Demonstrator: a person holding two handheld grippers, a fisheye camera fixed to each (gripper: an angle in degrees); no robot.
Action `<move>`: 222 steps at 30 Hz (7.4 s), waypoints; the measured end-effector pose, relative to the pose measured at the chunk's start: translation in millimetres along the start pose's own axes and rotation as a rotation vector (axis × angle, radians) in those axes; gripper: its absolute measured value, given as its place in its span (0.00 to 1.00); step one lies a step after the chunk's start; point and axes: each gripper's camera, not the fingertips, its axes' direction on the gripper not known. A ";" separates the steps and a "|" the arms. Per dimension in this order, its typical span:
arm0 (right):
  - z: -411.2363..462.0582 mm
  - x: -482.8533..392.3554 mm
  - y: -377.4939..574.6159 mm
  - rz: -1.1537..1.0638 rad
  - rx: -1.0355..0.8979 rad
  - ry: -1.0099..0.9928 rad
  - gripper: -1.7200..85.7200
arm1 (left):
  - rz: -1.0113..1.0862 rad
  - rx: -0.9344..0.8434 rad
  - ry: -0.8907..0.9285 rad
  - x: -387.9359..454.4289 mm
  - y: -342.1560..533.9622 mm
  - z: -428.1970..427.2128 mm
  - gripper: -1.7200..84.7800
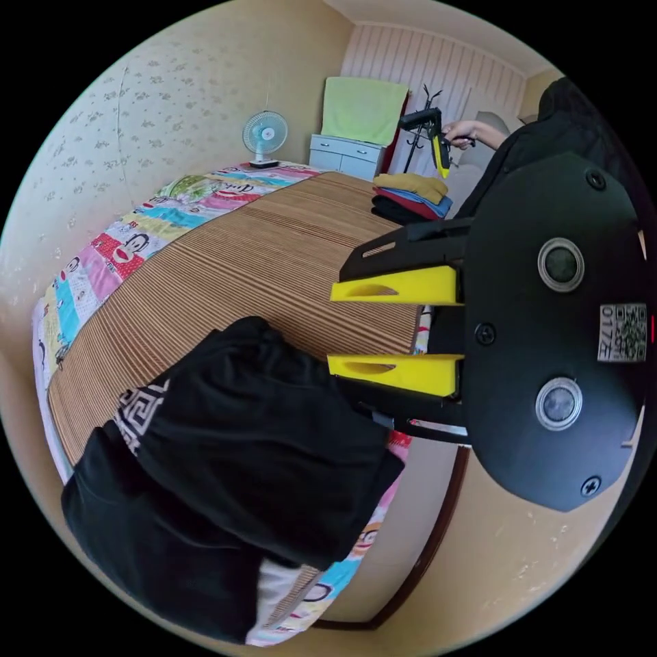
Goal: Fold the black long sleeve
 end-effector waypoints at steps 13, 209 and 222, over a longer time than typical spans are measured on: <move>5.8 26.1 99.5 -0.133 0.690 -0.715 0.02 | 0.037 -0.109 -0.197 2.4 -113.5 40.8 0.15; -49.9 0.8 314.3 -1.043 1.126 -0.350 0.03 | 1.189 0.403 0.869 177.9 357.3 -346.0 0.02; -122.5 95.9 -3.3 -0.177 0.952 0.050 0.04 | 0.643 0.034 0.431 199.2 -40.6 -84.0 0.02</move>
